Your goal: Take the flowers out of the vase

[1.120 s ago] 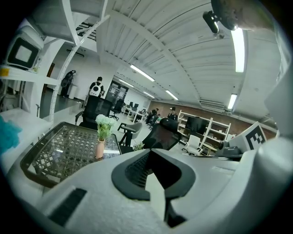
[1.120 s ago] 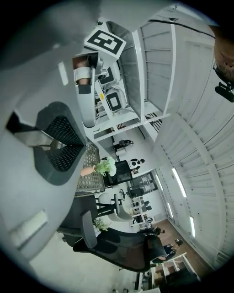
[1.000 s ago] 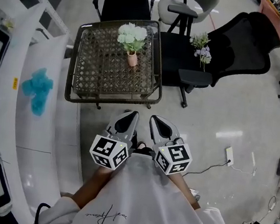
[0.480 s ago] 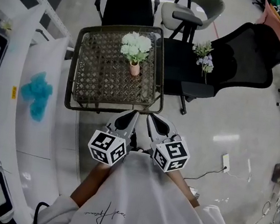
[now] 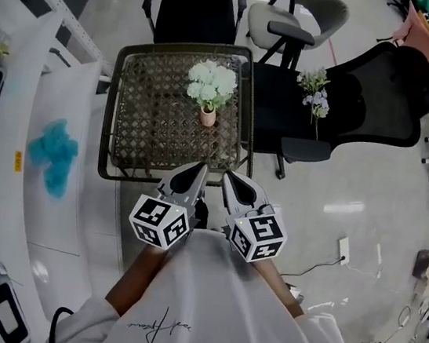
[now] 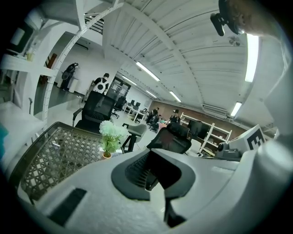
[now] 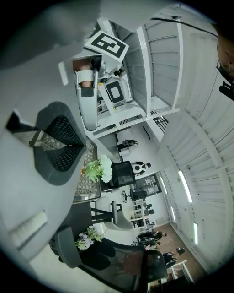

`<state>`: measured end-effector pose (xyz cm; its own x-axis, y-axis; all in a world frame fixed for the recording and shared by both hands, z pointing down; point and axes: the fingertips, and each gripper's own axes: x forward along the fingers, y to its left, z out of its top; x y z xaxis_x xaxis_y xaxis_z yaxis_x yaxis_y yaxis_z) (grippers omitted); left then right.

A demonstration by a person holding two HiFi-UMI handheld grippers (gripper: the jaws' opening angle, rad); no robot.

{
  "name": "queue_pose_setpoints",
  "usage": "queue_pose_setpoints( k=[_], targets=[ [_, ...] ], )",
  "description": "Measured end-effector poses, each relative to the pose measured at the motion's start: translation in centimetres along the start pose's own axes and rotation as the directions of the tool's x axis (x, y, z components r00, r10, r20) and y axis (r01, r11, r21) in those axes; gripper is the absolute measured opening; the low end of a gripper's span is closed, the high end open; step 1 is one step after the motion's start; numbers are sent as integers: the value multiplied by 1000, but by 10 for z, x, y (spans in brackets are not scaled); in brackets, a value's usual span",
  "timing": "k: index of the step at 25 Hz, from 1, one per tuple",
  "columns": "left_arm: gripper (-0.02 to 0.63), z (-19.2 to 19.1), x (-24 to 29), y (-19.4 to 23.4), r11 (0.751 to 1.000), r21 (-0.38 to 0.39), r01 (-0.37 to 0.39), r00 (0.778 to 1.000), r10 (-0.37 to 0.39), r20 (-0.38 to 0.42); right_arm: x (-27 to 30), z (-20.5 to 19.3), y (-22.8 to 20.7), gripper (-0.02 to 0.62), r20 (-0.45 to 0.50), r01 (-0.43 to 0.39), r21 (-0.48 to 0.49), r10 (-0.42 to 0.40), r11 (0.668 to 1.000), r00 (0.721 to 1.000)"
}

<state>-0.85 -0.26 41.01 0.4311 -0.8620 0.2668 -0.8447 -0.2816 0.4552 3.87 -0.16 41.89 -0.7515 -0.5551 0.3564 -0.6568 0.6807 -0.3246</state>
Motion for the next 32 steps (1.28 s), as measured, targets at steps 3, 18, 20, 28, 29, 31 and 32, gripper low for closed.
queue_pose_setpoints(
  k=[3, 18, 20, 28, 29, 31, 32],
  targets=[
    [2, 4, 6, 14, 1000, 1, 4, 1000, -4, -17, 14, 4, -2, 9, -6, 13, -3, -13, 1000, 1000],
    [2, 29, 33, 55, 997, 17, 81, 995, -80, -53, 63, 19, -2, 9, -20, 71, -14, -72, 997, 997],
    [2, 31, 35, 59, 996, 25, 91, 995, -90, -52, 67, 18, -1, 9, -23, 77, -15, -77, 997, 997],
    [2, 30, 34, 87, 997, 17, 79, 995, -78, -67, 77, 13, 6, 9, -32, 93, 4, -93, 996, 995],
    [2, 30, 34, 89, 997, 20, 77, 995, -76, -69, 79, 11, 6, 9, -39, 91, 0, -91, 996, 995],
    [2, 27, 32, 92, 997, 27, 73, 995, -71, -77, 82, 8, 8, 9, -51, 83, 3, -83, 997, 995],
    [2, 25, 31, 94, 997, 29, 71, 994, -68, -81, 83, 6, 9, 9, -53, 77, 6, -77, 997, 996]
  ],
)
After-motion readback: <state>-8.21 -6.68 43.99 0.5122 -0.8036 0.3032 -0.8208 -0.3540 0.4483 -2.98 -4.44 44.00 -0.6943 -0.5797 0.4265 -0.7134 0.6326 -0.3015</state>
